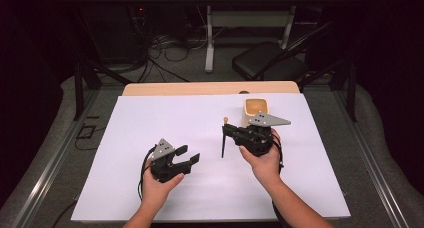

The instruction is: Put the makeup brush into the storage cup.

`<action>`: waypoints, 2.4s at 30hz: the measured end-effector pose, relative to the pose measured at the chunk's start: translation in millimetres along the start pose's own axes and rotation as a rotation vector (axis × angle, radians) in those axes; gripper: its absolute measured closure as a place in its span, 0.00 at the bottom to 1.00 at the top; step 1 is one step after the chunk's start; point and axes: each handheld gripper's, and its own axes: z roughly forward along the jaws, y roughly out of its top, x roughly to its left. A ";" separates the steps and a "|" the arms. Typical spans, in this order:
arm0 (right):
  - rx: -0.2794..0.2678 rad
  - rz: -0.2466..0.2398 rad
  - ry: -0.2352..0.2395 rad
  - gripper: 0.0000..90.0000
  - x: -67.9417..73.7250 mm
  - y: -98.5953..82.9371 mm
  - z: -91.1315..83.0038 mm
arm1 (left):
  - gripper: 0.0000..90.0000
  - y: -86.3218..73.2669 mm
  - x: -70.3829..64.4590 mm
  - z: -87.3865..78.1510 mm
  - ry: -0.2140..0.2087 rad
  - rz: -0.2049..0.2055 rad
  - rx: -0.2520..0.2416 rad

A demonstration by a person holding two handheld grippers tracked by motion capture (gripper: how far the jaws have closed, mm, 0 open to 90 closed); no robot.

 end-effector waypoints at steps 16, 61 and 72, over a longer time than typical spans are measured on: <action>-0.011 -0.022 -0.033 0.93 -8.4 11.4 -6.2 | 0.44 -4.9 1.9 0.3 0.032 0.008 0.015; -0.072 -0.060 -0.133 0.93 -38.2 57.9 -18.0 | 0.38 -13.0 2.8 -1.4 0.038 0.016 0.059; -0.081 -0.063 -0.163 0.93 -46.3 65.1 -20.8 | 0.38 -13.2 2.9 -1.3 0.037 0.018 0.063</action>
